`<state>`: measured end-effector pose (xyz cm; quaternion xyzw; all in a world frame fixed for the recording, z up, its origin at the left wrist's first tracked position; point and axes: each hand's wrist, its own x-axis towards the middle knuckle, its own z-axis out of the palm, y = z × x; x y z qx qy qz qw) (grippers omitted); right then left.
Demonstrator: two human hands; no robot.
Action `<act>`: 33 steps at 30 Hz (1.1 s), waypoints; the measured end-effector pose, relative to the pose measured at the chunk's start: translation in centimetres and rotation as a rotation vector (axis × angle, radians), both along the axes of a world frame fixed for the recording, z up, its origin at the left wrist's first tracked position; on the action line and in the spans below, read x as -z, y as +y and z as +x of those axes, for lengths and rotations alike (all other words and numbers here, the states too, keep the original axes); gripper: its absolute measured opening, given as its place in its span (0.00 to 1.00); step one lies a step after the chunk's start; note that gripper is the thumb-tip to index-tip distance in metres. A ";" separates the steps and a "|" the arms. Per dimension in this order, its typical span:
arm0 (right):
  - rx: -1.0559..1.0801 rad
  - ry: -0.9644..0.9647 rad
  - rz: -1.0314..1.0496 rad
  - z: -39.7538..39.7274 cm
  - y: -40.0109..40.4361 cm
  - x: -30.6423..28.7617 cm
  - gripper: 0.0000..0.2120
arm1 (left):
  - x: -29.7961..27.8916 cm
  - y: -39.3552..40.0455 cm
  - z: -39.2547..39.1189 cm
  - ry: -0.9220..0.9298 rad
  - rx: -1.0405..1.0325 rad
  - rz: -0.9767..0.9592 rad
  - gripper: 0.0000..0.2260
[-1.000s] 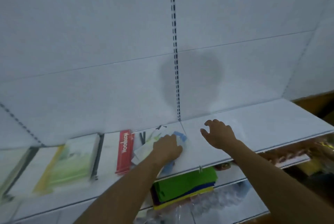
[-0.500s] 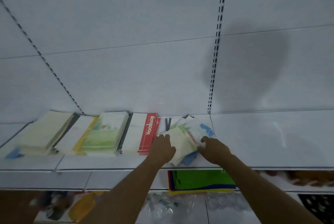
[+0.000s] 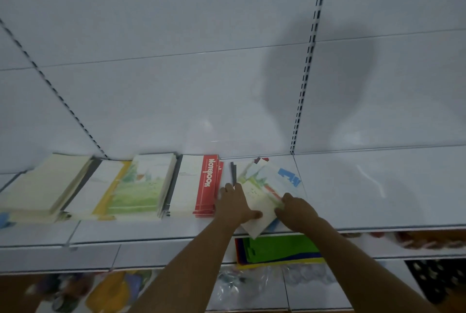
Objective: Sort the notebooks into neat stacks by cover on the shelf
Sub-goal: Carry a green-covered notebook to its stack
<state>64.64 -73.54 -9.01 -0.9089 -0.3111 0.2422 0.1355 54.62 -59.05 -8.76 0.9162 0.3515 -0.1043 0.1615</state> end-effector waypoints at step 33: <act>0.750 0.543 0.688 1.7 -5.0 0.6 0.27 | -4.1 -7.3 0.7 -0.461 -0.193 -0.525 0.20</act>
